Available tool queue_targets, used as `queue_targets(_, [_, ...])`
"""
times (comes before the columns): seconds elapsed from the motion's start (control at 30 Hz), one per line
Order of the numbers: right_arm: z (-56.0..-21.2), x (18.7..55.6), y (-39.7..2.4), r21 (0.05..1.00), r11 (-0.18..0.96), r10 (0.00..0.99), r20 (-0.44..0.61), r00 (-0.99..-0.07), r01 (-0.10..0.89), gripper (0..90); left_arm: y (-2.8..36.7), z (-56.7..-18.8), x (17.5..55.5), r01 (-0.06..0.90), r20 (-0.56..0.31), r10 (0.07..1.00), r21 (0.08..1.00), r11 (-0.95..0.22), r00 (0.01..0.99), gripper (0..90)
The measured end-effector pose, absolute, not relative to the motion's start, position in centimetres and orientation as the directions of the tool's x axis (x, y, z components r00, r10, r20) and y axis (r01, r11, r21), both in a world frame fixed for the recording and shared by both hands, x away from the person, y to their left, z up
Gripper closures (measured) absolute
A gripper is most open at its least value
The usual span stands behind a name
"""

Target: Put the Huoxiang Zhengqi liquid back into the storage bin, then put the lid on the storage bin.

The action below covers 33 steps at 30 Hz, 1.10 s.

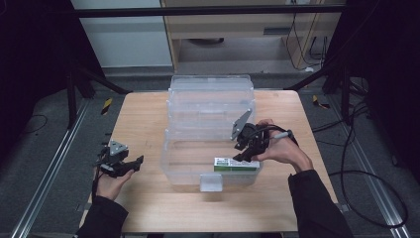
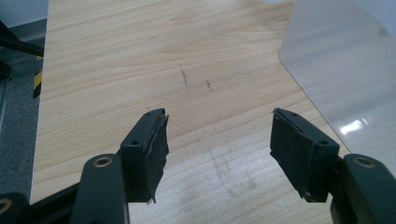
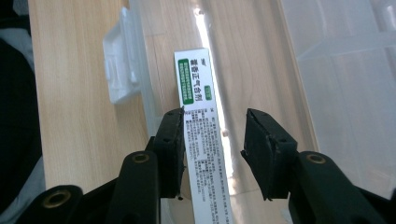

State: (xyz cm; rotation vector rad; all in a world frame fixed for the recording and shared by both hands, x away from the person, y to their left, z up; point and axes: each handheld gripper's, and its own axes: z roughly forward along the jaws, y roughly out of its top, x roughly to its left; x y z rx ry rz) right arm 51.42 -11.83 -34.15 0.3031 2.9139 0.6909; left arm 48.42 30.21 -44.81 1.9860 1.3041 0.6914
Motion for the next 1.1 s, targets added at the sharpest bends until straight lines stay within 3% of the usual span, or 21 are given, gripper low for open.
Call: queue_targets(1.1, [-36.6,49.2,-9.4,0.463,0.876,0.173,-0.043,-0.984,0.134,55.6,30.0,-44.6,48.4,0.574,0.075,0.925,0.765,-0.293,0.373,35.5])
